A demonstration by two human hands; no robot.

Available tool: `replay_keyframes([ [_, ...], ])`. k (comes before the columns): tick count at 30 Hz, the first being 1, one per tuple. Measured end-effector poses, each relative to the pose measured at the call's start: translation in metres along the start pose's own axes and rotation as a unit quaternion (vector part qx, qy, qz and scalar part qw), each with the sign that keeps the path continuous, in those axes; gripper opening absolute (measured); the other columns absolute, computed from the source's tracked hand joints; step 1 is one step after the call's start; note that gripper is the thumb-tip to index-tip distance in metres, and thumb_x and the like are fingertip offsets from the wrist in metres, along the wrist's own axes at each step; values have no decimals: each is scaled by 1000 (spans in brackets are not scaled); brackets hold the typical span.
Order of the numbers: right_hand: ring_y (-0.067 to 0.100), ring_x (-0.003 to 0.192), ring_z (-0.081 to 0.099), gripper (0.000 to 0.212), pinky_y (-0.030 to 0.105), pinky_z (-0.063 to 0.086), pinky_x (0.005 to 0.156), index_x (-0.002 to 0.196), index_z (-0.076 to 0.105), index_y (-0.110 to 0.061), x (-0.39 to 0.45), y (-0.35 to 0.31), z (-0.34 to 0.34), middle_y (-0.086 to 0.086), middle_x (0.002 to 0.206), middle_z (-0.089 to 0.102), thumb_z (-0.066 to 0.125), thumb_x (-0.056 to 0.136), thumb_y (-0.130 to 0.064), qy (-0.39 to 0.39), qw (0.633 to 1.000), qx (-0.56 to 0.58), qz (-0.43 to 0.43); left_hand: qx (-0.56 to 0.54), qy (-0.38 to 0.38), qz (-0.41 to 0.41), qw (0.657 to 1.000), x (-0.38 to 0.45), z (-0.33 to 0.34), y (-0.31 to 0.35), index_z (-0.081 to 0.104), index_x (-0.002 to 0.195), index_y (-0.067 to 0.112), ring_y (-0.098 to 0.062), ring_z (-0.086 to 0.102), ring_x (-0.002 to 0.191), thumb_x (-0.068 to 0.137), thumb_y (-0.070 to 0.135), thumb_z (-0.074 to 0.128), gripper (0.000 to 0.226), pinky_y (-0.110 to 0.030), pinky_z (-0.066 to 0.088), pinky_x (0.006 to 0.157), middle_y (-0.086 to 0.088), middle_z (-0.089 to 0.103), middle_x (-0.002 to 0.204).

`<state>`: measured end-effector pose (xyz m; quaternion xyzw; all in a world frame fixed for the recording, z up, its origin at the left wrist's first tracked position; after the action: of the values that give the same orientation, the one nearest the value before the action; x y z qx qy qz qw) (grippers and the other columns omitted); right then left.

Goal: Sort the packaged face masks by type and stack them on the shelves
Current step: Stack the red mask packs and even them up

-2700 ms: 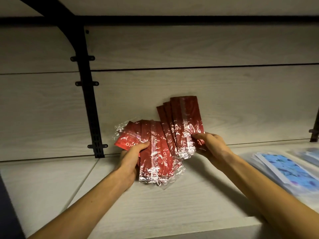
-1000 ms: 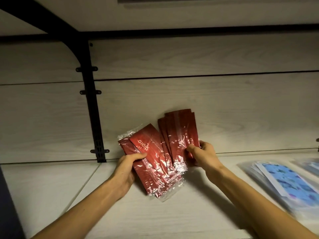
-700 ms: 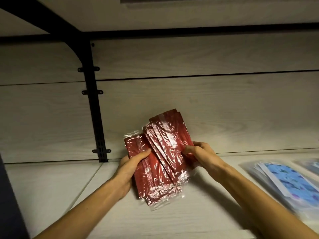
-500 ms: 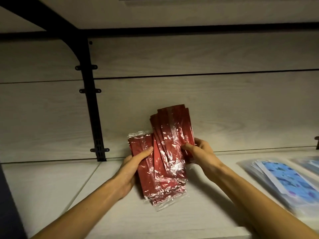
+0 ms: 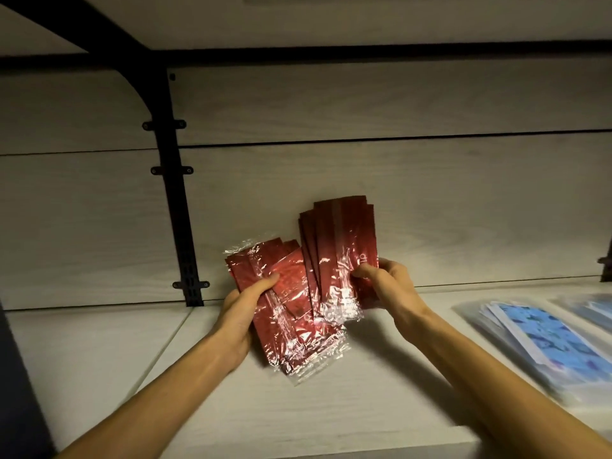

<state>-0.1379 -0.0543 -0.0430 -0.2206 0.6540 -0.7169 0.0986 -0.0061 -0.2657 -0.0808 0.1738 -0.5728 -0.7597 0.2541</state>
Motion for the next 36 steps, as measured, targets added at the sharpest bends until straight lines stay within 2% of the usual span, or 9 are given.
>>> replay_keyframes([
  [3, 15, 59, 69, 14, 32, 57, 59, 87, 71, -15, -1, -14, -12, -2, 67, 73, 62, 78, -20, 53, 984, -142, -97, -25, 28, 4, 999, 3, -7, 4, 70, 117, 15, -32, 76, 95, 75, 34, 86, 49, -51, 54, 98, -11, 79, 103],
  [5, 8, 53, 62, 19, 27, 47, 51, 75, 68, -19, -1, -34, -23, -8, 57, 67, 58, 67, -33, 110, 938, -279, -172, -31, 31, 3, 999, 5, -9, 7, 71, 116, 14, -32, 76, 94, 76, 35, 85, 47, -49, 55, 96, -11, 79, 102],
  [7, 14, 60, 60, 25, 31, 45, 55, 76, 68, -20, 5, -46, -28, -5, 62, 66, 57, 62, -38, 94, 920, -329, -193, -26, 24, 0, 999, 6, -9, 8, 73, 112, 12, -31, 77, 91, 75, 37, 86, 46, -46, 57, 92, -11, 79, 101],
  [10, 13, 77, 65, 35, 31, 50, 71, 97, 75, -24, 21, -49, -21, -7, 83, 74, 62, 66, -33, -19, 930, -329, -165, 17, -7, -6, 1000, 6, -5, 5, 73, 110, 12, -32, 77, 87, 71, 43, 87, 52, -43, 57, 87, -13, 79, 98],
  [13, 15, 69, 55, 32, 33, 40, 64, 85, 70, -7, 31, -41, -10, 1, 70, 65, 59, 64, -30, -89, 921, -355, -136, 49, -33, -3, 998, 5, -1, 2, 72, 110, 14, -33, 77, 87, 66, 48, 89, 58, -43, 58, 86, -13, 79, 99],
  [21, 17, 71, 52, 33, 36, 39, 71, 75, 66, 2, 34, -26, 9, 3, 69, 60, 58, 58, -25, -165, 929, -323, -78, 83, -53, -8, 995, -2, 4, 2, 72, 113, 15, -31, 77, 92, 73, 44, 85, 51, -41, 58, 86, -12, 78, 103],
  [27, 18, 70, 53, 30, 36, 39, 69, 75, 68, -7, 36, -36, 25, 4, 71, 63, 62, 58, -30, -228, 896, -374, -70, 105, -40, -4, 994, -3, 7, -1, 71, 108, 12, -32, 76, 92, 87, 37, 75, 33, -46, 57, 92, -13, 78, 102],
  [32, 9, 69, 64, 5, 21, 44, 61, 83, 69, -20, 44, -27, 2, -10, 73, 71, 71, 78, -22, -190, 919, -338, -73, 63, -44, -16, 997, -1, 10, -1, 72, 94, 15, -28, 76, 82, 92, 52, 61, 38, -44, 54, 89, -10, 78, 90],
  [36, 19, 80, 73, 16, 33, 55, 74, 100, 75, -12, 49, -15, -24, 7, 92, 79, 67, 86, -12, -126, 976, -173, -35, 16, -24, -37, 999, 4, 4, -7, 69, 87, 16, -26, 65, 79, 89, 41, 54, 30, -50, 45, 104, -7, 71, 79],
])
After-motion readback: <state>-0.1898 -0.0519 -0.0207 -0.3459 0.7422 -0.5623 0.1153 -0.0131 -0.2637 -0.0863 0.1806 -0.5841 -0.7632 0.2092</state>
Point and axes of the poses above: each hand's wrist, its own x-axis towards the middle knuckle, its own z-axis out of the palm, y = z × x, the point moved 7 cm from there along x, towards the middle knuckle
